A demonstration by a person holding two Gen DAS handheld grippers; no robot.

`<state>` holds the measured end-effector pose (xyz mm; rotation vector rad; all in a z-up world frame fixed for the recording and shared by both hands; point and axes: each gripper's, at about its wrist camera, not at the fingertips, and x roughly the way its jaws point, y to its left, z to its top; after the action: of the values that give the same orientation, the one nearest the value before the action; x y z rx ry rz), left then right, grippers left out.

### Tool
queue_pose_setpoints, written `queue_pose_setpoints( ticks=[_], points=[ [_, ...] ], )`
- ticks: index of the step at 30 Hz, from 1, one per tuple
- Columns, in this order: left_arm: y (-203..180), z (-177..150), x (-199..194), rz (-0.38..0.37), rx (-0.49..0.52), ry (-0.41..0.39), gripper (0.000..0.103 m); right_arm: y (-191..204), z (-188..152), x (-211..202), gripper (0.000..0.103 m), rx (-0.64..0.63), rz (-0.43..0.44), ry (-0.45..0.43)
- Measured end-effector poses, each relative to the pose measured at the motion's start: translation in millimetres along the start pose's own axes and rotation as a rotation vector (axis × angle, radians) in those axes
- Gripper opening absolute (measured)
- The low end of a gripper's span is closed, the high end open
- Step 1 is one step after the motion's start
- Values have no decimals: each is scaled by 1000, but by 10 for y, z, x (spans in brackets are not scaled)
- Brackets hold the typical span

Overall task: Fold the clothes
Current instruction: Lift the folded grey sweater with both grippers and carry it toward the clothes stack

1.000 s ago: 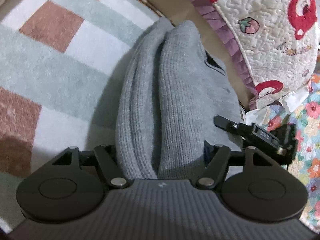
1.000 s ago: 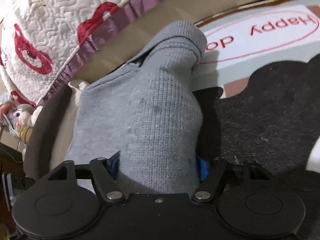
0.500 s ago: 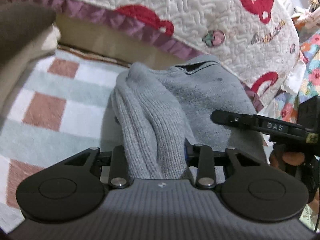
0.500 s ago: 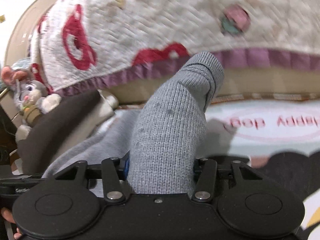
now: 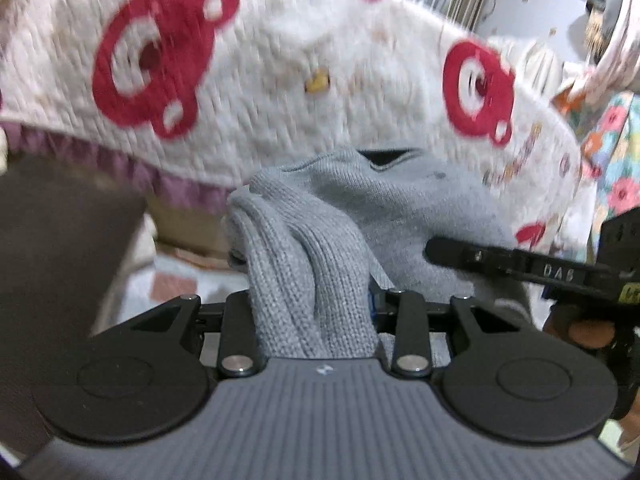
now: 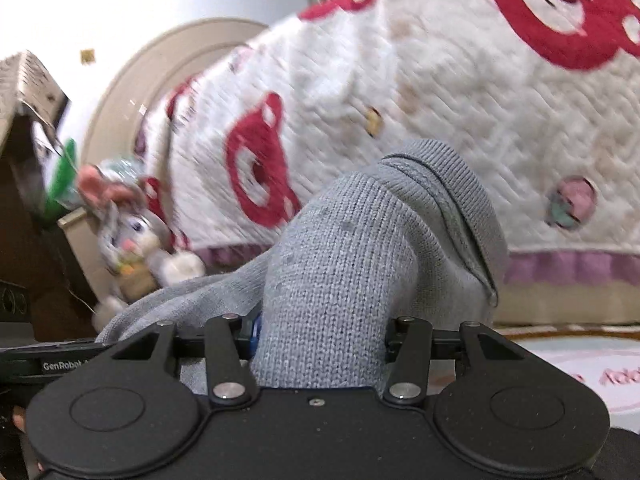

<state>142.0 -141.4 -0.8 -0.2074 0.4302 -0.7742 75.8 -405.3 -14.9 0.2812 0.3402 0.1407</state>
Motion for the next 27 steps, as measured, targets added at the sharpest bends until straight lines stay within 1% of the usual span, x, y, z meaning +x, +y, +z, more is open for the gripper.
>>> queue_pose_setpoints(
  ticks=[2, 5, 10, 13, 16, 19, 21, 22, 24, 25, 26, 27],
  points=[
    [16, 91, -124, 17, 10, -26, 33, 127, 48, 0, 54, -12, 17, -16],
    [74, 174, -279, 43, -7, -26, 33, 341, 144, 47, 54, -49, 47, -24],
    [253, 293, -540, 93, -35, -59, 33, 744, 321, 190, 53, -120, 91, 8],
    [345, 373, -706, 127, -21, -96, 33, 998, 426, 305, 53, -171, 130, 13],
    [436, 521, -852, 183, 10, -139, 33, 1230, 541, 437, 53, -210, 167, 11],
    [619, 718, -961, 223, 0, -176, 33, 1459, 719, 643, 53, -245, 214, 1],
    [778, 873, -1039, 263, 18, -196, 33, 1586, 845, 850, 53, -235, 270, -1],
    [858, 940, -1055, 289, 41, -192, 33, 1626, 880, 955, 53, -221, 295, 0],
    [1023, 1047, -1052, 341, 90, -164, 34, 1629, 882, 1243, 54, -147, 348, 4],
    [1152, 1054, -1025, 359, 87, -147, 34, 1623, 866, 1405, 54, -104, 374, 14],
    [1302, 1047, -992, 375, 69, -133, 34, 1591, 796, 1637, 55, -47, 387, 48],
    [1454, 1014, -923, 378, 24, -113, 35, 1551, 699, 1852, 56, -6, 390, 94]
  ],
)
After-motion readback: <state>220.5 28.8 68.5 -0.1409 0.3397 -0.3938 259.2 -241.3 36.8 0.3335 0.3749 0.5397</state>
